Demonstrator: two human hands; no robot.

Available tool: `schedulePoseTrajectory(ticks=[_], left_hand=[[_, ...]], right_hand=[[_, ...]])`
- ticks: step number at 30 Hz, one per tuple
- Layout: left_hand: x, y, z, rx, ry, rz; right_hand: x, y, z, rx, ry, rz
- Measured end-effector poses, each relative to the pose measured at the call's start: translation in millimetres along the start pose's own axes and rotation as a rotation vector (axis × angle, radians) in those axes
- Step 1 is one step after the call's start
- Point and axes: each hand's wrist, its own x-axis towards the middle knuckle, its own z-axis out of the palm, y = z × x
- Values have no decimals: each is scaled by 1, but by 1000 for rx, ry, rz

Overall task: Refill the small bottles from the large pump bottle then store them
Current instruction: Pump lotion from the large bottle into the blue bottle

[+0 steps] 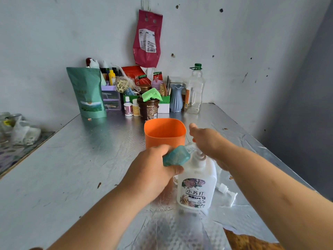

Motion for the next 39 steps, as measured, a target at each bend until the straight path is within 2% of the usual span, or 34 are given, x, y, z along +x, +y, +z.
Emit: schedulePoseTrajectory(ticks=[6, 13, 27, 39], left_hand=[[-2, -1, 1, 17, -25, -24], [-4, 6, -3, 14, -12, -17], [-1, 1, -3, 7, -5, -8], [-3, 9, -5, 48, 1, -15]], right_hand=[[1, 2, 6, 71, 9, 67], [3, 2, -5, 324, -32, 144], [1, 1, 2, 78, 15, 32], [-3, -2, -5, 112, 30, 1]])
